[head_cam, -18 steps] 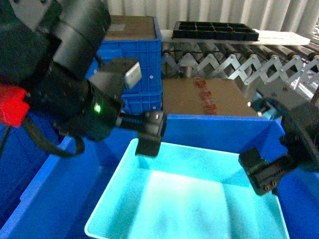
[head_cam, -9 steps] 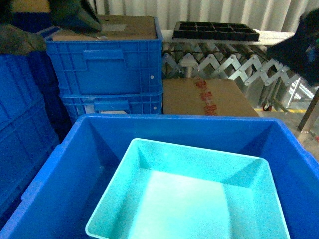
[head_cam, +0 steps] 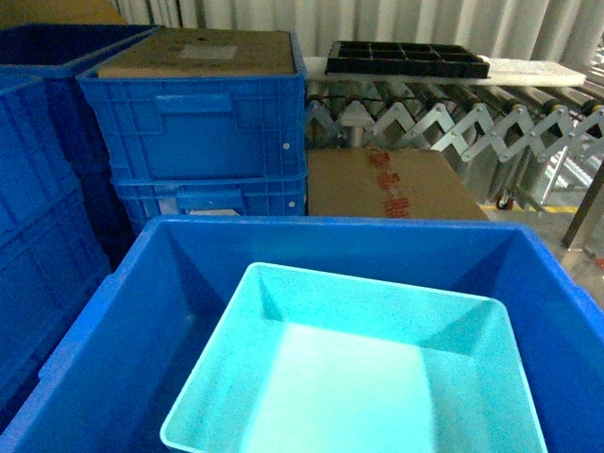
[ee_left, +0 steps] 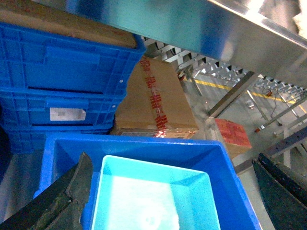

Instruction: Stack blue boxes stably on right

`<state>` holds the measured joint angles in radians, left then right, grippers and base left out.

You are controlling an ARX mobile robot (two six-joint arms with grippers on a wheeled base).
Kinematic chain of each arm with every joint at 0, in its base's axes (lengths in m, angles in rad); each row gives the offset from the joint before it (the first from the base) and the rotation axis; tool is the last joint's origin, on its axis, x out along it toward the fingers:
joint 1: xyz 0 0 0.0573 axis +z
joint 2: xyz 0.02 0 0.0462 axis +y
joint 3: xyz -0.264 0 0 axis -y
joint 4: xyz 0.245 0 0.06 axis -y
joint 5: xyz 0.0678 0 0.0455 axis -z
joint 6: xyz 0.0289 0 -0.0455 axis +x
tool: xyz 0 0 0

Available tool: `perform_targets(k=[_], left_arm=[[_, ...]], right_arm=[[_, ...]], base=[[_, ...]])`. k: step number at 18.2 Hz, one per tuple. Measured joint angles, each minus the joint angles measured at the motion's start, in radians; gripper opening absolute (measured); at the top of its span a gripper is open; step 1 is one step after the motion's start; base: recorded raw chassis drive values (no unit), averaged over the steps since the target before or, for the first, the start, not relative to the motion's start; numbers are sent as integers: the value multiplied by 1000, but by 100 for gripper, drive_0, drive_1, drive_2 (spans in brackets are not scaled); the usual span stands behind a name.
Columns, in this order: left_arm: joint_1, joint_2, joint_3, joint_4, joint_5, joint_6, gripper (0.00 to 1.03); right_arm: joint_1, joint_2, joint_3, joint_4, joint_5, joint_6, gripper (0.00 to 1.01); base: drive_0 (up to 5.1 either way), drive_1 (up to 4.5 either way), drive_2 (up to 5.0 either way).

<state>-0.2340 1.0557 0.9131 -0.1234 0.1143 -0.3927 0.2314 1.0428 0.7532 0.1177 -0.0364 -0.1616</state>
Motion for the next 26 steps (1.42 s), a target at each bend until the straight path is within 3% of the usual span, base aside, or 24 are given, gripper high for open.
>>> perform_targets(k=[1,2,3,5,7,8,9,11,12,13,17,26], left_arm=[[-19,-11,-69,184,-122,60,91],[-13,-71,-192,340,-264,174,78],[17,-135,-305,439,-315,272,65],[54,-189,-402,505,-312,328,49],[82,-253,-534,539,-262,369,23],[108,-291,-593,554,-248,375,9],[121,-323,-626,566,-237,375,1],[138,-379,-684,573,-210,376,2],[150,-400,-709,570,-196,376,2],[177,-414,-722,565,-158,376,2],[241,-460,-759,558,-130,375,2],[232,-603,-839,493,-114,376,2]], right_arm=[[12,-11,-60,149,116,43,88],[5,-64,-162,263,216,93,75],[-33,-116,-251,323,230,119,62],[-63,-164,-332,351,221,137,46],[-90,-227,-435,374,170,144,20],[-113,-269,-484,382,161,145,5],[-125,-299,-513,385,151,147,2],[-142,-353,-565,381,125,147,2],[-179,-377,-584,374,72,147,2],[-211,-391,-594,370,49,147,2],[-238,-444,-628,352,46,148,2],[-232,-589,-694,270,36,149,2]], base=[[0,0,0],[0,0,0],[0,0,0],[0,0,0],[0,0,0],[0,0,0],[0,0,0],[0,0,0],[0,0,0],[0,0,0],[0,0,0],[0,0,0]])
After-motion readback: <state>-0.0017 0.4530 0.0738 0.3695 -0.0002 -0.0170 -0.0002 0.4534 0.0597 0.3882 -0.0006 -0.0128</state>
